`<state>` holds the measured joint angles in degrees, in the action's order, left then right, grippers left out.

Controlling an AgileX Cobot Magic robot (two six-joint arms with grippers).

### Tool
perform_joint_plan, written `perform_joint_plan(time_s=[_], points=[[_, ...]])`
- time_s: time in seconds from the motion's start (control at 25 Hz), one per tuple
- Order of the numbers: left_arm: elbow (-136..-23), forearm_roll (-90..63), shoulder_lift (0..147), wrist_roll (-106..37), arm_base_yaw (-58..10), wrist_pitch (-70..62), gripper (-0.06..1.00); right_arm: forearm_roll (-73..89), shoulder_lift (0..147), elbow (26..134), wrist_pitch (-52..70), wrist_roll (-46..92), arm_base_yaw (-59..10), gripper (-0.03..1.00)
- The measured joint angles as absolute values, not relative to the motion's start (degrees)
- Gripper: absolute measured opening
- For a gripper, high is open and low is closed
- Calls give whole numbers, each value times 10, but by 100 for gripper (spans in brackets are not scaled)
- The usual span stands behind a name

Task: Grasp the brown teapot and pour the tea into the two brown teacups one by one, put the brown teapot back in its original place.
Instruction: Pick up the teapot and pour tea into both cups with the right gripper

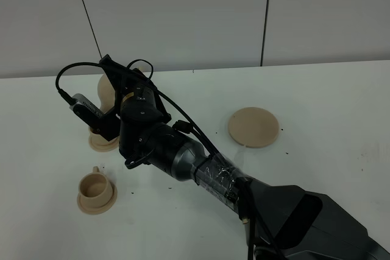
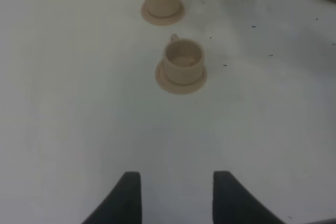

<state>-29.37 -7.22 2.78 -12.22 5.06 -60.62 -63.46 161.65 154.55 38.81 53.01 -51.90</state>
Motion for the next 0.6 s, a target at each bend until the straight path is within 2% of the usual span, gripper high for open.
perform_joint_plan(time_s=[0.6], points=[[-294,-72,28,-122,51,-606,39,-635,1616,1546,388,528,-519,9]])
